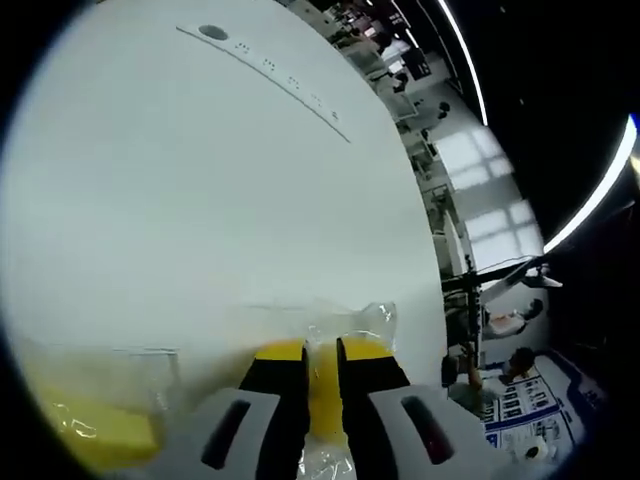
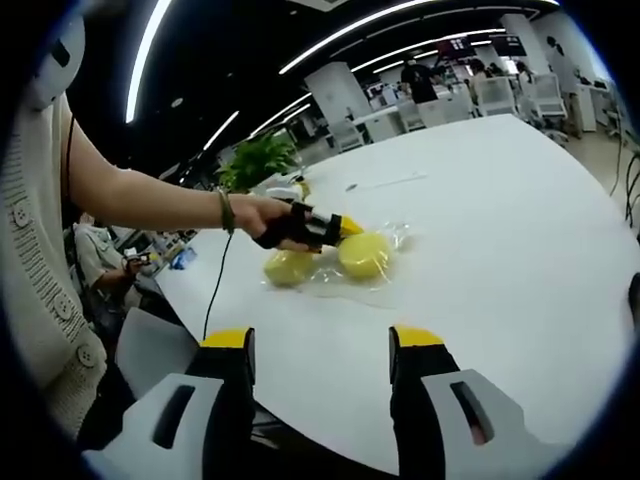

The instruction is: Compare the silicone blocks by pressing each to a similar depth, holding the contact briefly, and releasing to observe deformation and rebound differences across the visible hardness samples.

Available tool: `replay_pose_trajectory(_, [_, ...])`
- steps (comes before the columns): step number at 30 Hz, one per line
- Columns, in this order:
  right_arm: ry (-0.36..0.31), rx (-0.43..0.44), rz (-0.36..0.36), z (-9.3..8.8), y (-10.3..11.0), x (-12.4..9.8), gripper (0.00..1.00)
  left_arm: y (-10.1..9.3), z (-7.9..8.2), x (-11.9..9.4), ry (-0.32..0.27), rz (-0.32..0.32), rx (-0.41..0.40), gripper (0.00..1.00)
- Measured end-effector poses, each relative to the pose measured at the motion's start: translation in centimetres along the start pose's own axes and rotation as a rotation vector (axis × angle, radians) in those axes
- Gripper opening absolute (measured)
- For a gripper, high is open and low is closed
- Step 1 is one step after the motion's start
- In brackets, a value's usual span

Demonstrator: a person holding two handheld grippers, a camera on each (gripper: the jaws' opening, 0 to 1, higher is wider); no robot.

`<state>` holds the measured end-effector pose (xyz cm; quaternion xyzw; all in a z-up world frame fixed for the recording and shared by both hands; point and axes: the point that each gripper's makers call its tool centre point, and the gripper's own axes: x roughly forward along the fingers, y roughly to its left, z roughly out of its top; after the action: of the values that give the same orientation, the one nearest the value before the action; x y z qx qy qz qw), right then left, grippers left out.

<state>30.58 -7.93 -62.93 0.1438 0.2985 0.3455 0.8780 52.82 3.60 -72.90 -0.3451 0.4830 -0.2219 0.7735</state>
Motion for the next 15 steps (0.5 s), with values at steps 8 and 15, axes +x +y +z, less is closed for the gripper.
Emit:
replay_pose_trajectory(8, [-0.009, 0.008, -0.006, 0.2, -0.2, -0.1, 0.48, -0.7, -0.1, -0.2, -0.018, 0.012, 0.103, 0.0])
replay_pose_trajectory(15, [-0.021, -0.006, 0.001, 0.8, 0.2, -0.1, 0.48, -2.3, 0.0, -1.1, -0.029, -0.039, 0.072, 0.0])
